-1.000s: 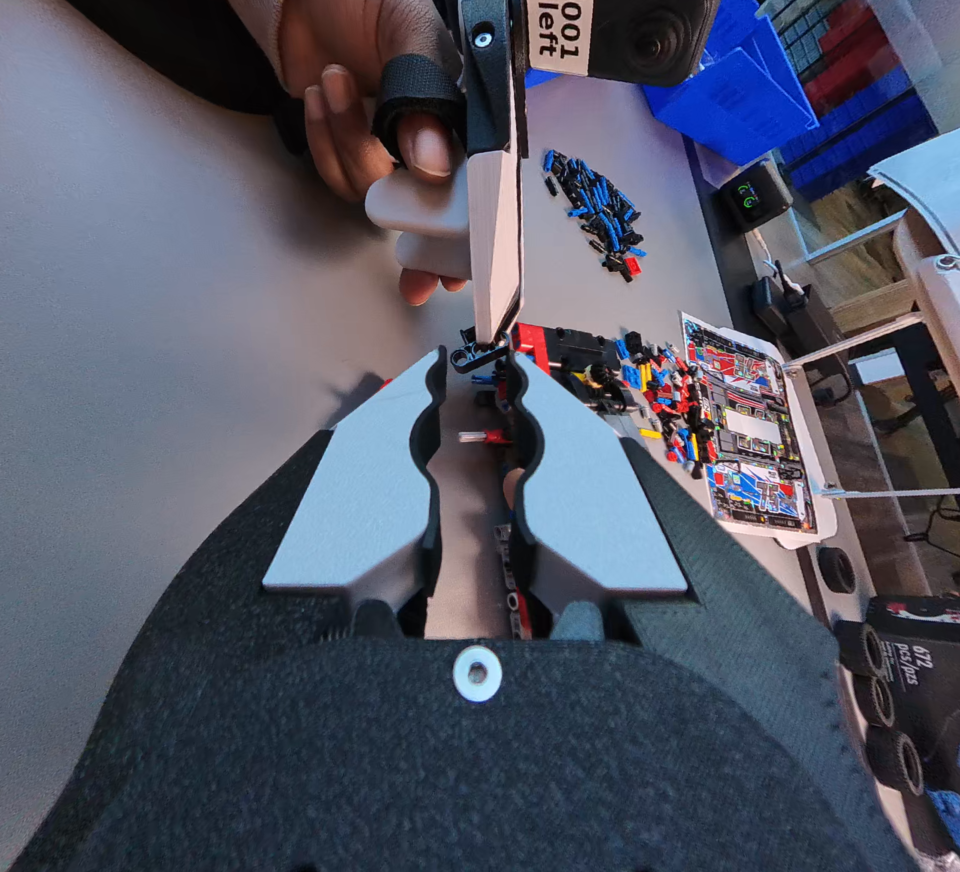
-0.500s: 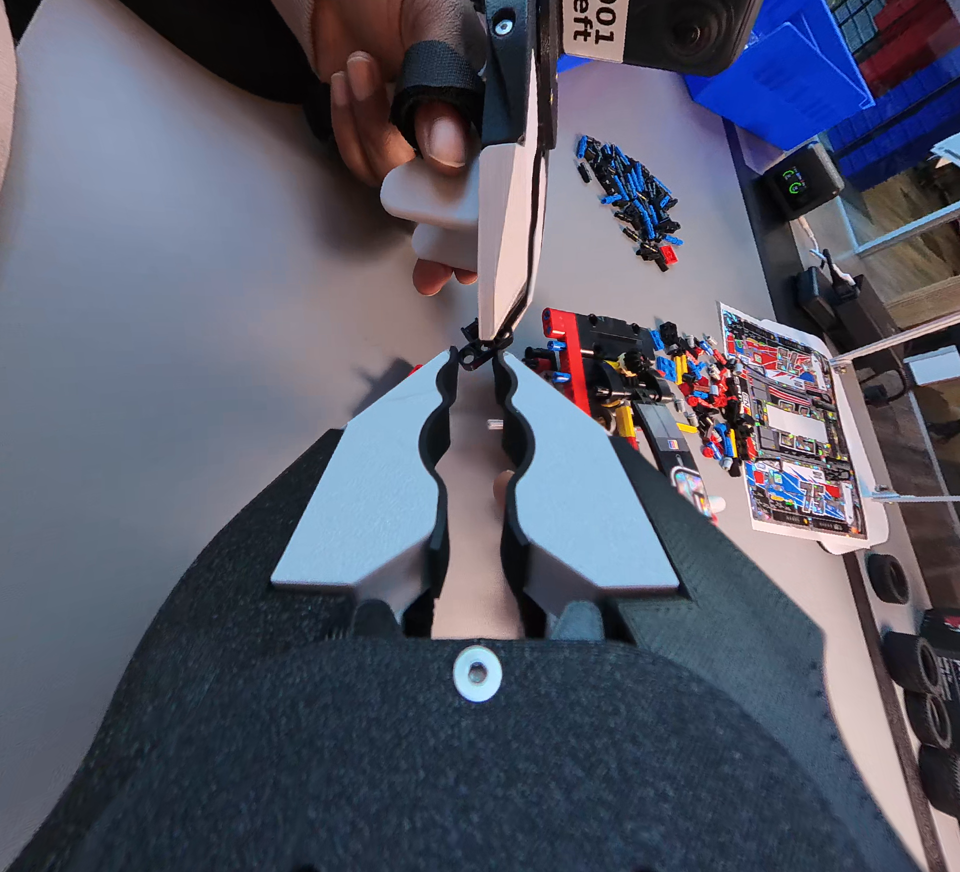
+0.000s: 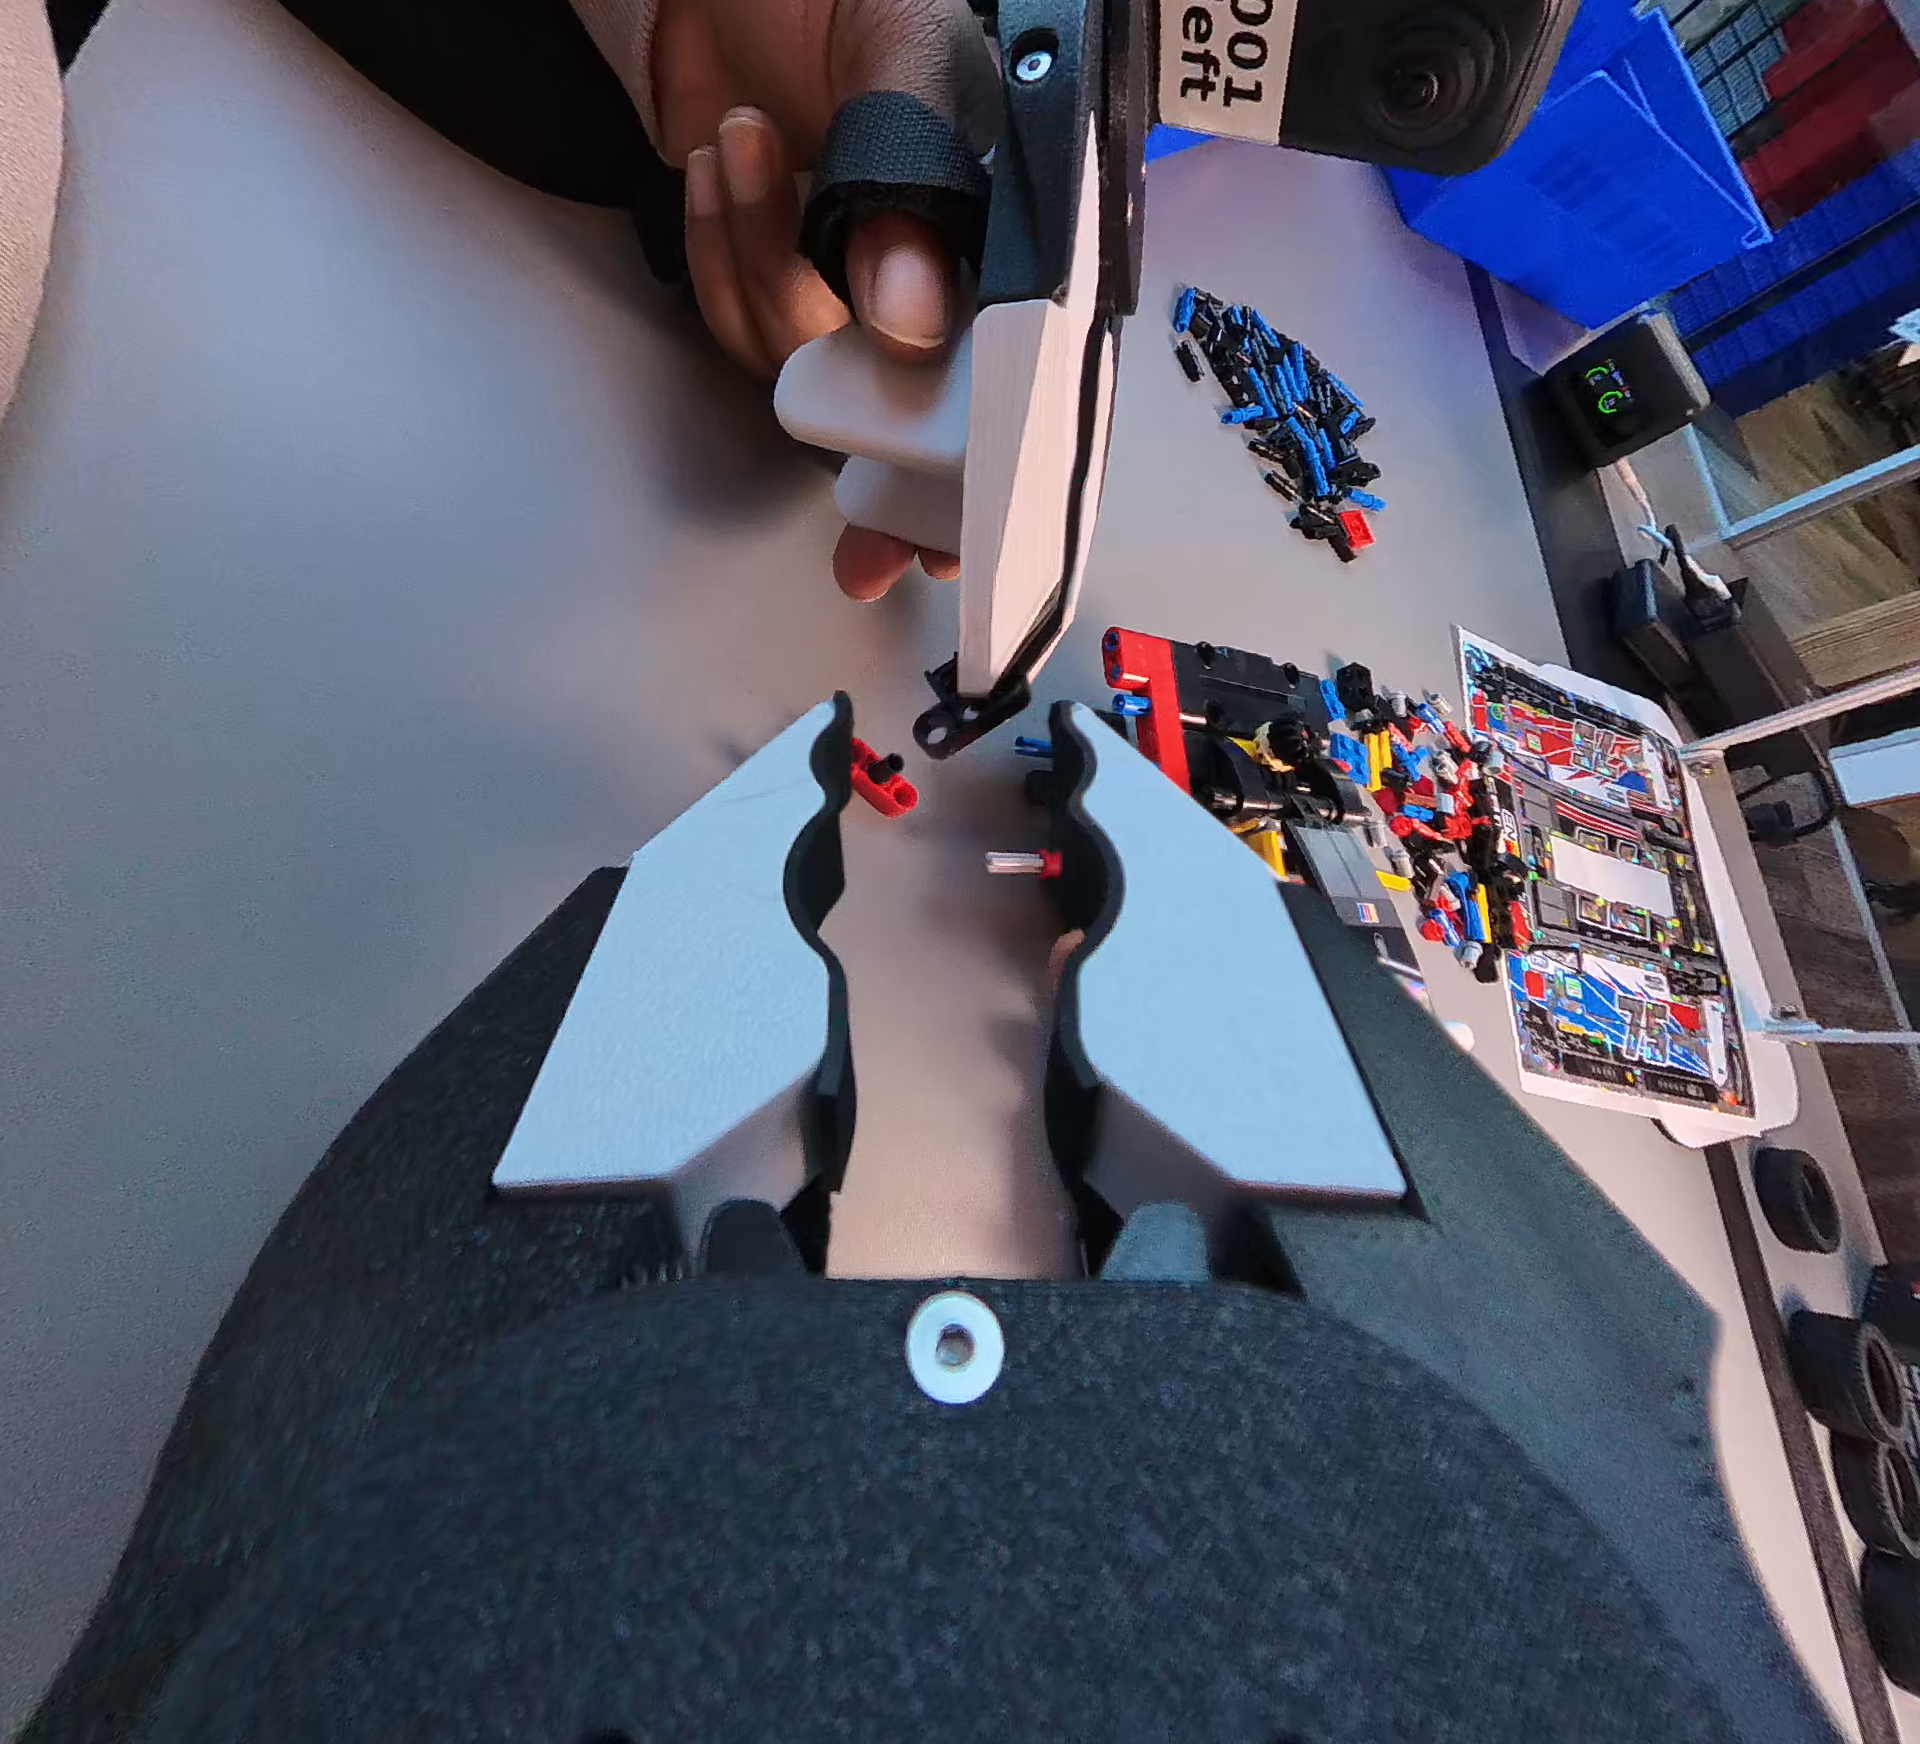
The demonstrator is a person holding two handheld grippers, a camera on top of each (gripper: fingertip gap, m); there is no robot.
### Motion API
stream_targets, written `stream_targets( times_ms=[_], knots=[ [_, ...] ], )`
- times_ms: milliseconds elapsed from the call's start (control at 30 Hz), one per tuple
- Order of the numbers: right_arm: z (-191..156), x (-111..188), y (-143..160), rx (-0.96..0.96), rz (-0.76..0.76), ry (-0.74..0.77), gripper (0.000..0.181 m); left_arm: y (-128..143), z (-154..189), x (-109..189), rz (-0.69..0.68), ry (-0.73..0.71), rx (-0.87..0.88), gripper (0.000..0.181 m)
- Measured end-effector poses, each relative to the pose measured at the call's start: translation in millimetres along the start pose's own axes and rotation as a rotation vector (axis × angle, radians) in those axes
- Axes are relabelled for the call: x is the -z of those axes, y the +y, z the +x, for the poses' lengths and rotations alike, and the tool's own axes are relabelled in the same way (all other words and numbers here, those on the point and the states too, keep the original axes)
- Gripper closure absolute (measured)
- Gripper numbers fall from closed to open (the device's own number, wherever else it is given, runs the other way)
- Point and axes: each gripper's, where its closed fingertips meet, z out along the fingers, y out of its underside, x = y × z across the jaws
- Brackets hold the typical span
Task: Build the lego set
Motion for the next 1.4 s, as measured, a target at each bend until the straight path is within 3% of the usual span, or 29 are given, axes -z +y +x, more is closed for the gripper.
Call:
stream_targets(
  times_ms=[133, 700, 767, 1067, 1400],
  knots=[
    [0.0, -0.6, -0.9, 0.034, 0.002, 0.01, 0.162, 3.2, 0.9, -1.8, -0.018, 0.002, -0.008, 0.176],
    [0.8, 0.0, 1.3, -0.035, 0.035, -0.005, 0.164, 1.4, -1.4, -1.1, -0.011, -0.01, -0.025, 0.175],
    [2.0, 1.0, 2.5, -0.036, 0.035, 0.002, 0.172, 0.8, -1.9, -0.4, -0.008, -0.015, -0.031, 0.175],
    [0.3, 1.6, 2.4, -0.036, 0.032, -0.001, 0.157, -2.8, -0.7, 1.9, 0.006, 0.004, -0.003, 0.176],
    [4.5, 1.5, -3.3, -0.014, 0.052, 0.026, 0.164, -2.0, 1.2, 2.9, 0.001, 0.027, 0.026, 0.175]
  ],
)
